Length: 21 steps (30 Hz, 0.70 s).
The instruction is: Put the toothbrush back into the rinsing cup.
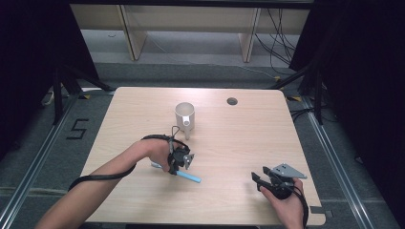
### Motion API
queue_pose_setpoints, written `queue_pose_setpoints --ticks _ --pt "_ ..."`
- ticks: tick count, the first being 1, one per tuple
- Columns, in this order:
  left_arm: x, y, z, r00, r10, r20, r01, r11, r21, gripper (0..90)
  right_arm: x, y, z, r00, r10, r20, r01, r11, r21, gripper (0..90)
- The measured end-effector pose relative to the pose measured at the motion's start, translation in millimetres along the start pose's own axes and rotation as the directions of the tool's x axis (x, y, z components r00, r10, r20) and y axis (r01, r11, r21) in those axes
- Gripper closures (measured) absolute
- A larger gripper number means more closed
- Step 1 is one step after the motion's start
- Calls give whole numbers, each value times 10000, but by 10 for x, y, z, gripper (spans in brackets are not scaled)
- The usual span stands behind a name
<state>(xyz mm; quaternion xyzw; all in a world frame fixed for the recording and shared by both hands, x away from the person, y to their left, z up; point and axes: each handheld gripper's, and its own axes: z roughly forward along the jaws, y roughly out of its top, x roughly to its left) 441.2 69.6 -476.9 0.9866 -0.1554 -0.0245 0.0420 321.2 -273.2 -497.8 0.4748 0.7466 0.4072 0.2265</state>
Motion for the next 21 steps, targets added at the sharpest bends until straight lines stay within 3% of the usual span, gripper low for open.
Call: queue_pose_setpoints --ticks 4,5,6,11,13,14,15,16,19,20,21 --pt "-7 -6 1 10000 -10 -44 10 10000 -27 788 30 49 -11 9980 265 -579 -270 9996 -83 469" --pt "-10 -5 -2 10000 16 -59 -16 10000 -4 788 66 53 -13 9949 650 -770 -648 9979 51 469" --pt "-19 -5 -6 10000 -45 -16 45 10000 -55 788 63 77 -3 9968 157 -789 -165 9998 -102 467" --pt "-35 2 -63 9999 -7 -143 5 9998 -186 788 119 108 10 9947 94 -1027 -99 9999 -40 466" --pt "-38 3 -113 9993 289 -249 -289 9996 -15 789 143 122 14 9940 41 -1091 -47 10000 -50 465" --pt "-49 1 -119 9994 219 -261 -222 9997 -93 789 195 131 7 9884 545 -1418 -523 9984 192 465" --pt "-58 0 -132 9993 240 -278 -242 9997 -75 789 178 140 22 9902 102 -1394 -115 9999 -87 465" --pt "-67 -3 -144 9990 312 -333 -314 9995 -64 789 234 169 29 9848 124 -1732 -130 9999 -20 465" --pt "-87 -2 -191 9982 402 -452 -406 9991 -74 788 296 202 34 9813 64 -1923 -35 9999 155 466" --pt "-113 3 -208 9985 264 -470 -279 9992 -302 789 350 233 65 9769 -275 -2121 296 9995 69 466" --pt "-113 3 -208 9985 264 -470 -279 9992 -302 789 350 233 65 9769 -275 -2121 296 9995 69 466"
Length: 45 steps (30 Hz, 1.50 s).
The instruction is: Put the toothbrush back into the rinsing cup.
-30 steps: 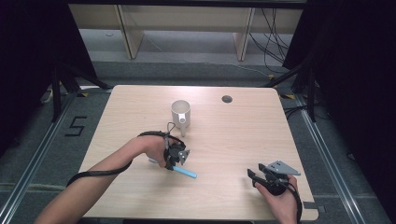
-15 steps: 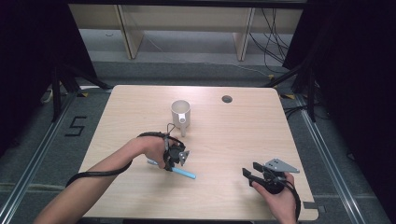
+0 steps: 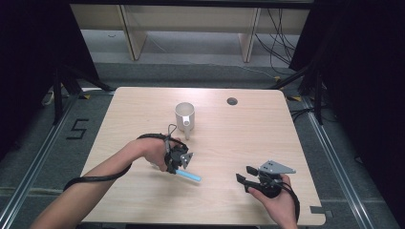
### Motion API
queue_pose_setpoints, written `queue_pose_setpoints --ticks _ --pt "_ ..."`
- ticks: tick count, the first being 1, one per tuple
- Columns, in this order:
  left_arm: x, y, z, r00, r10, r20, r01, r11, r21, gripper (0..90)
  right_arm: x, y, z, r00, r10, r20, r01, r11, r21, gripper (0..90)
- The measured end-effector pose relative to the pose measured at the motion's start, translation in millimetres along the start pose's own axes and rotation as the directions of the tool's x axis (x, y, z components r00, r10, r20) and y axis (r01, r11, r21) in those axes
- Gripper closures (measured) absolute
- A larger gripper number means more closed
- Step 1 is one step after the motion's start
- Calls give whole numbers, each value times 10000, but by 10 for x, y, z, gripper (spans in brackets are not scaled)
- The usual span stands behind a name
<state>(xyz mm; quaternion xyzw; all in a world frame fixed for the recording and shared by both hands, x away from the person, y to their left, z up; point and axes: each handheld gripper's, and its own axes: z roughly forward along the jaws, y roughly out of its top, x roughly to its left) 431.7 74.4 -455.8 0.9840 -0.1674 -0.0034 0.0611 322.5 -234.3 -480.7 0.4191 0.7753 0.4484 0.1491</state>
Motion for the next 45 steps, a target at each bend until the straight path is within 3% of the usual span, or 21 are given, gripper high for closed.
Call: queue_pose_setpoints --ticks 2,3,6,7,8,10,14,17,18,20,26,28,29,31,33,37,40,42,43,44,45 --pt "-18 14 -33 9999 100 -53 -100 9999 11 789 75 30 49 9992 -20 -390 25 9999 129 465" --pt "-25 17 -41 9999 138 -98 -138 9999 -2 788 85 55 71 9976 -492 -477 499 9987 129 465" --pt "-48 33 -81 9997 187 -135 -187 9998 9 788 191 106 148 9937 -653 -908 663 9978 83 464" --pt "-55 38 -91 9997 186 -172 -186 9998 -9 789 216 125 177 9919 -912 -882 915 9958 -14 464" --pt "-63 45 -110 9997 186 -166 -186 9998 -34 788 298 158 235 9871 -1040 -1216 1055 9944 64 463" --pt "-67 51 -127 9997 203 -168 -203 9998 -12 788 327 167 266 9848 -1122 -1326 1131 9936 -5 462" --pt "-76 64 -160 9995 232 -212 -234 9997 -84 789 454 216 400 9700 -1701 -1738 1737 9848 55 458" --pt "-78 77 -176 9995 224 -214 -227 9996 -152 789 542 230 468 9678 -1568 -1968 1644 9861 223 458" --pt "-81 85 -178 9996 203 -207 -207 9996 -195 789 563 253 516 9574 -2026 -2056 2083 9780 62 458" --pt "-81 102 -186 9995 250 -215 -253 9995 -162 789 584 258 529 9577 -1990 -2080 2043 9789 43 458" --pt "-83 185 -244 9989 392 -259 -399 9989 -241 789 700 298 638 9374 -2460 -2466 2504 9680 -140 459" --pt "-82 202 -256 9986 458 -272 -464 9986 -240 788 716 302 636 9398 -2350 -2480 2434 9699 33 460" --pt "-85 215 -261 9987 437 -247 -444 9985 -313 788 720 310 661 9329 -2639 -2449 2684 9632 -155 465" --pt "-90 241 -273 9985 493 -229 -500 9982 -318 789 728 319 675 9278 -2788 -2480 2858 9583 -82 489" --pt "-97 263 -280 9982 550 -237 -557 9980 -311 789 733 318 696 9176 -3143 -2433 3218 9468 -92 505" --pt "-100 297 -299 9977 651 -210 -657 9974 -293 789 751 297 721 9188 -3003 -2562 3096 9508 -42 519" --pt "-94 317 -326 9975 670 -214 -675 9975 -228 789 747 296 742 9137 -3166 -2549 3235 9461 -155 531" --pt "-92 333 -335 9971 718 -257 -725 9969 -294 789 760 295 753 9152 -3030 -2657 3090 9508 -198 544" --pt "-94 338 -335 9970 720 -272 -729 9968 -335 789 749 308 765 9070 -3292 -2628 3317 9427 -361 553" --pt "-95 350 -340 9967 764 -286 -773 9965 -308 789 760 306 762 9118 -3138 -2649 3182 9476 -276 560" --pt "-98 360 -344 9970 731 -254 -739 9968 -313 789 760 314 769 9091 -3231 -2631 3253 9449 -364 568"
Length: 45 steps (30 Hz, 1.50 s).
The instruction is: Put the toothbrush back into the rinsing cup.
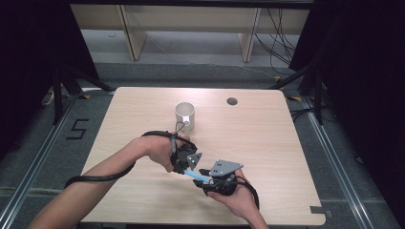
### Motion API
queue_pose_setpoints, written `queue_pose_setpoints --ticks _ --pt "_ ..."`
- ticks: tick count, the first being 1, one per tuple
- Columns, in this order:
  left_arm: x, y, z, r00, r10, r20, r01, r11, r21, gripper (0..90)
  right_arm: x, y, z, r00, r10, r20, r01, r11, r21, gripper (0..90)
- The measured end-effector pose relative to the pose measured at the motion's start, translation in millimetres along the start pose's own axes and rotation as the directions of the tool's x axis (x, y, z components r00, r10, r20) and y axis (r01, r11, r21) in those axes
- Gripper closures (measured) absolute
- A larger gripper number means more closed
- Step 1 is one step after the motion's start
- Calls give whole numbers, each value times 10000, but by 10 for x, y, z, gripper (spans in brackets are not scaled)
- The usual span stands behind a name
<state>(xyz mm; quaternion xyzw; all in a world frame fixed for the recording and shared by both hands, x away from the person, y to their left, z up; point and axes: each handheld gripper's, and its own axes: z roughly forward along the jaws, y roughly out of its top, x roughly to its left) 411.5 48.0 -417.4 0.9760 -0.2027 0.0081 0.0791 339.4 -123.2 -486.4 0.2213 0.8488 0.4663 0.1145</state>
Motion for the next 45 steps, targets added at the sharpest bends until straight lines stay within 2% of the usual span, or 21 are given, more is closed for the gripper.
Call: queue_pose_setpoints --ticks 1,2,5,6,14,15,20,21,25,33,38,42,43,45 --pt "1 5 -2 10000 36 -13 -36 10000 5 788 14 3 1 9997 232 -30 -232 9997 22 574" --pt "3 11 -3 9999 103 -35 -103 9999 21 789 -1 10 6 10000 -62 -5 62 10000 -53 580" --pt "6 25 -9 10000 68 -24 -68 10000 25 788 18 3 14 9999 110 -107 -109 9999 28 605" --pt "6 25 -9 10000 68 -24 -68 10000 25 789 8 3 14 10000 -44 -32 44 10000 6 611" --pt "2 53 -13 9999 113 -38 -113 9999 5 789 16 2 29 9999 -38 -106 37 10000 -79 661" --pt "3 56 -14 9999 124 -27 -123 9999 24 789 30 0 29 9997 179 -137 -179 9998 -5 672" --pt "7 65 -13 9998 190 -38 -190 9998 35 788 24 -3 27 9998 154 -102 -154 9999 34 698" --pt "8 66 -12 9998 173 -30 -172 9998 40 788 9 -5 29 9999 -100 -92 99 9999 -28 699" --pt "5 71 -21 9999 137 -89 -137 9999 -27 788 13 -5 22 9999 -143 -89 143 9999 -13 704" --pt "8 92 -26 9999 145 -93 -145 9999 -11 789 9 -3 14 9999 -138 -18 138 9999 -67 738" --pt "7 105 -29 9998 166 -130 -167 9999 -27 788 19 -3 6 9999 21 -125 -22 9999 -102 761" --pt "3 107 -32 9998 142 -165 -143 9999 -72 789 7 -2 3 9998 -210 -14 209 9996 -206 765" --pt "3 108 -36 9997 147 -172 -148 9999 -72 789 17 -3 2 10000 -24 -70 23 9999 -166 766" --pt "3 112 -42 9997 182 -185 -184 9998 -75 788 14 -1 -6 9999 -48 -95 46 9999 -158 771"
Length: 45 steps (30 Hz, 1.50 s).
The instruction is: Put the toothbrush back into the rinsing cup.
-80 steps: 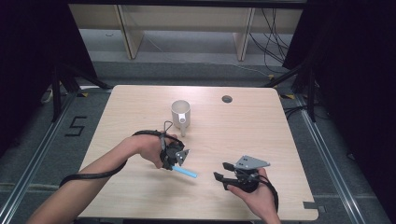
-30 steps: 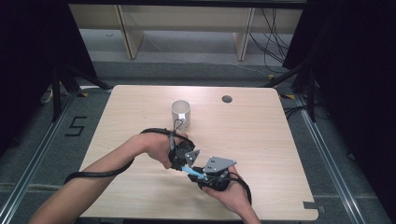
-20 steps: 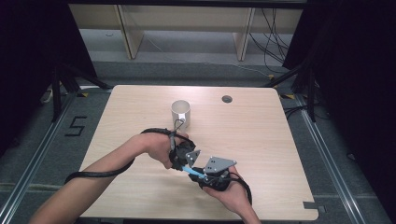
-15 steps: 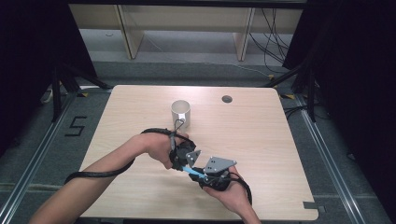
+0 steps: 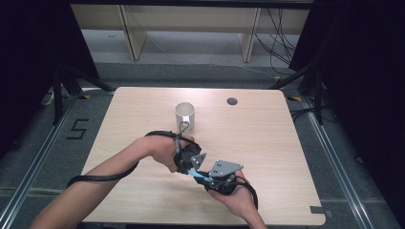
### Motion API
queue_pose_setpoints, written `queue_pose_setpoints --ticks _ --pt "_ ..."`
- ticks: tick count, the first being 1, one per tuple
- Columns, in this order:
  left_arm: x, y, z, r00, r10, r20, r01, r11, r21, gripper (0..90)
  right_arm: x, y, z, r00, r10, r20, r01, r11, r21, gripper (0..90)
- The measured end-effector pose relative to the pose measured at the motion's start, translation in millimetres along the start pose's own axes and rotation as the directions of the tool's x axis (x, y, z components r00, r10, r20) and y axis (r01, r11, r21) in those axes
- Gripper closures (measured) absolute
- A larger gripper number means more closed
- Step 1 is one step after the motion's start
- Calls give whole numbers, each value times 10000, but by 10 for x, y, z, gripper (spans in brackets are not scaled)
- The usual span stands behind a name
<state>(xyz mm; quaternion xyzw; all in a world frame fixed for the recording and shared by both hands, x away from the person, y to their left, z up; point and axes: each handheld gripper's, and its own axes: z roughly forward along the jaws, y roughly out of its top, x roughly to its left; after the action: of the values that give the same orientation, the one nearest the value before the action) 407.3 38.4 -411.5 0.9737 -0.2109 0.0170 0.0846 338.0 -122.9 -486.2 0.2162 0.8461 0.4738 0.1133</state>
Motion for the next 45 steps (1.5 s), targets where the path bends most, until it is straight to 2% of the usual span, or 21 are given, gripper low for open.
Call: queue_pose_setpoints --ticks 2,4,9,11,20,22,24,25,29,30,31,33,35,36,37,38,40,41,42,44,45 --pt "1 4 -5 10000 15 35 -15 10000 0 788 7 -4 -5 9999 155 41 -155 9999 -49 775" --pt "0 7 -3 10000 65 38 -65 10000 -8 788 -10 -3 -12 9998 -184 -24 183 9998 -78 782" --pt "-3 8 -4 9999 99 68 -98 9999 -64 787 -5 -12 -17 9998 -110 -148 109 9999 -90 785" --pt "-1 6 -9 9999 126 67 -125 9998 -121 787 -14 -14 -29 9996 -271 -109 270 9995 -155 787" --pt "-2 -6 -8 9999 143 22 -143 9996 -229 784 -8 -23 -26 9997 -178 -145 175 9996 -234 788" --pt "-6 -13 -8 9999 29 -124 -33 9995 -324 771 -10 -25 -29 9998 -178 -134 176 9997 -181 789" --pt "-27 -33 -9 9978 -451 -488 419 9970 -647 686 -19 -32 -30 9995 -298 -46 298 9995 -139 789" --pt "-40 -45 -28 9966 -489 -667 442 9966 -693 634 -22 -42 -31 9997 -233 -69 233 9997 -14 789" --pt "-116 -111 -133 9866 -935 -1334 748 9875 -1390 532 -32 -84 -40 10000 -3 -8 3 9999 126 789" --pt "-138 -131 -160 9835 -1053 -1468 815 9838 -1597 517 -55 -88 -44 9997 -230 100 229 9997 31 788" --pt "-155 -148 -179 9819 -1114 -1534 841 9811 -1743 500 -53 -95 -52 9999 -39 163 38 10000 33 789" --pt "-205 -191 -218 9767 -1260 -1739 883 9739 -2092 483 -69 -102 -68 9997 9 250 -9 10000 2 789" --pt "-263 -240 -242 9670 -1697 -1902 1159 9573 -2649 460 -70 -106 -92 9994 191 305 -190 9998 -36 788" --pt "-303 -285 -257 9596 -2053 -1927 1367 9380 -3187 433 -96 -109 -121 9990 130 433 -124 9998 -136 789" --pt "-303 -285 -257 9596 -2053 -1927 1367 9380 -3187 425 -96 -109 -121 9990 130 433 -124 9998 -136 789" --pt "-327 -322 -264 9536 -2239 -2013 1413 9233 -3572 425 -105 -111 -133 9983 132 559 -120 9997 -210 788" --pt "-371 -386 -266 9424 -2574 -2136 1533 9000 -4081 417 -128 -114 -174 9972 160 737 -135 9993 -336 788" --pt "-394 -417 -263 9361 -2754 -2189 1606 8882 -4306 415 -120 -118 -196 9959 474 768 -450 9985 -323 788" --pt "-421 -444 -255 9278 -3022 -2187 1757 8712 -4583 415 -137 -118 -215 9957 379 840 -349 9987 -370 789" --pt "-456 -501 -265 9152 -3195 -2456 1709 8596 -4815 414 -161 -115 -249 9941 344 1032 -301 9986 -429 788" --pt "-470 -516 -265 9068 -3377 -2524 1754 8466 -5025 415 -169 -113 -263 9933 456 1064 -404 9979 -508 788"
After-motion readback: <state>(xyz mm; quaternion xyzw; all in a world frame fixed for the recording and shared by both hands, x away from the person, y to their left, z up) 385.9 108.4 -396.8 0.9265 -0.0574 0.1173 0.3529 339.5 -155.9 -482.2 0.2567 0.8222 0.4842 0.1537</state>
